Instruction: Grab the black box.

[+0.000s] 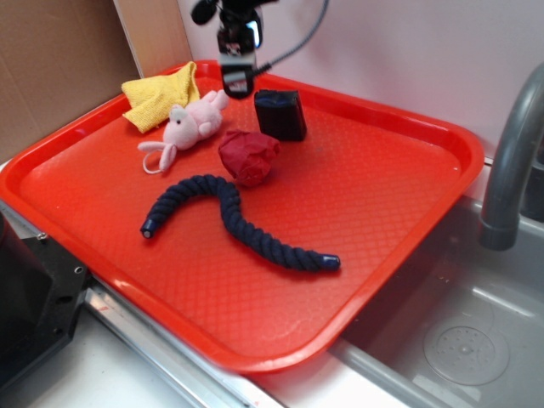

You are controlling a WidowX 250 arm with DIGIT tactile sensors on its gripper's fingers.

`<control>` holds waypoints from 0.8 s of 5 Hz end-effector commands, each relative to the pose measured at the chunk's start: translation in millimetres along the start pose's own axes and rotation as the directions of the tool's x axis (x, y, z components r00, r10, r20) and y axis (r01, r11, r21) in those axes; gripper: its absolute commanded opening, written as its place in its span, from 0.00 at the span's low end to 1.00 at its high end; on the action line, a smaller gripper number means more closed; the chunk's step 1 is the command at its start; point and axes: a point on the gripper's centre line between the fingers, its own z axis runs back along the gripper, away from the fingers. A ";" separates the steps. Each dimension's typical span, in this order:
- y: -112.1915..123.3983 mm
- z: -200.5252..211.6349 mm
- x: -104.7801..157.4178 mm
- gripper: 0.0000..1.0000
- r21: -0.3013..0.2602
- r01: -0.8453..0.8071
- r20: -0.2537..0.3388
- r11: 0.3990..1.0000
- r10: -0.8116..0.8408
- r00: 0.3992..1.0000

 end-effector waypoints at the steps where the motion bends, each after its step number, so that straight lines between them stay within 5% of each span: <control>1: 2.0 -20.7 11.6 1.00 -0.018 0.007 -0.032 1.000 -0.008 0.999; 3: 2.5 -36.8 20.7 1.00 -0.056 0.015 -0.084 0.998 -0.020 0.996; 4: 1.9 -37.0 23.2 0.00 -0.045 0.011 -0.088 0.999 -0.015 0.996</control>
